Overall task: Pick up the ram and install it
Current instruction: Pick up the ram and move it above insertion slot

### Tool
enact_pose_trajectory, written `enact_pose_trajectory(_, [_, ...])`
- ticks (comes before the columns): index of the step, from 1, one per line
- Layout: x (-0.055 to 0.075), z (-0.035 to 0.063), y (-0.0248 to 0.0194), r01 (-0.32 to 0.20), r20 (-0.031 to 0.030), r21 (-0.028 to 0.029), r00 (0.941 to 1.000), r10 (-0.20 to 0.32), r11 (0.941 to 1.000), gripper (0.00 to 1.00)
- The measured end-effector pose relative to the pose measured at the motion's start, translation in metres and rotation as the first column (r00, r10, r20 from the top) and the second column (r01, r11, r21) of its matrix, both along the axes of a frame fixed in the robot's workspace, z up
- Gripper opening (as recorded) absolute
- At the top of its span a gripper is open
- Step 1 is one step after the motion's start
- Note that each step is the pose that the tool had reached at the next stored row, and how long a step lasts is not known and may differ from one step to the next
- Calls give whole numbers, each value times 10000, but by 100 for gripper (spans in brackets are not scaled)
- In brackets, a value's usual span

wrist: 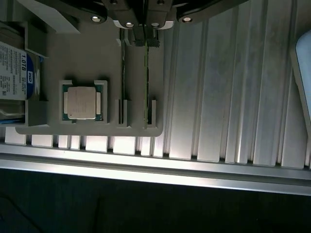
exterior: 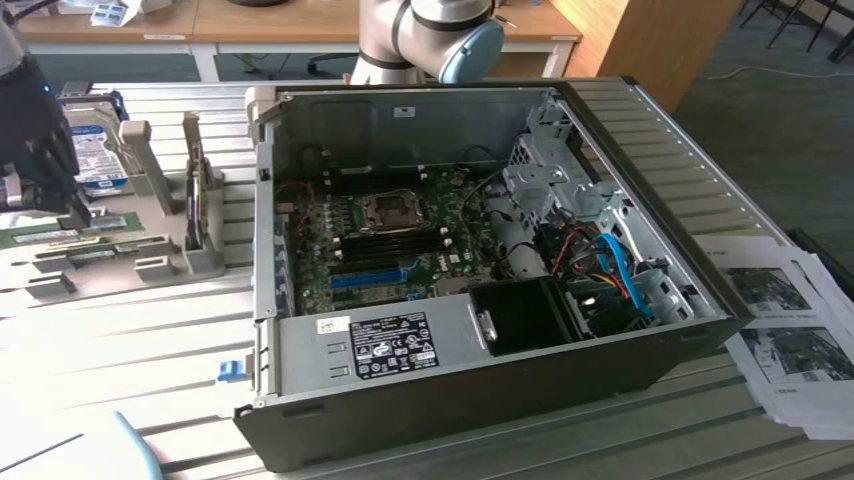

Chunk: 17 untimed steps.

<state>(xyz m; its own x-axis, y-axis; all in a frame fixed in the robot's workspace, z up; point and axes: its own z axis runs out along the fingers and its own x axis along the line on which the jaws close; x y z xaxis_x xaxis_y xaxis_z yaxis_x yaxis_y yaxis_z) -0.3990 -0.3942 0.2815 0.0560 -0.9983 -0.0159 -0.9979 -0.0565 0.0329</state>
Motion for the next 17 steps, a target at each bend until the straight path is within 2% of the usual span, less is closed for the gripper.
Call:
enact_pose_trajectory(7, [2,133,0,0,-1,-59,10000,0,10000,11])
enact_pose_trajectory(17, [4,294,0,0,-1,-187,10000,0,9998,11])
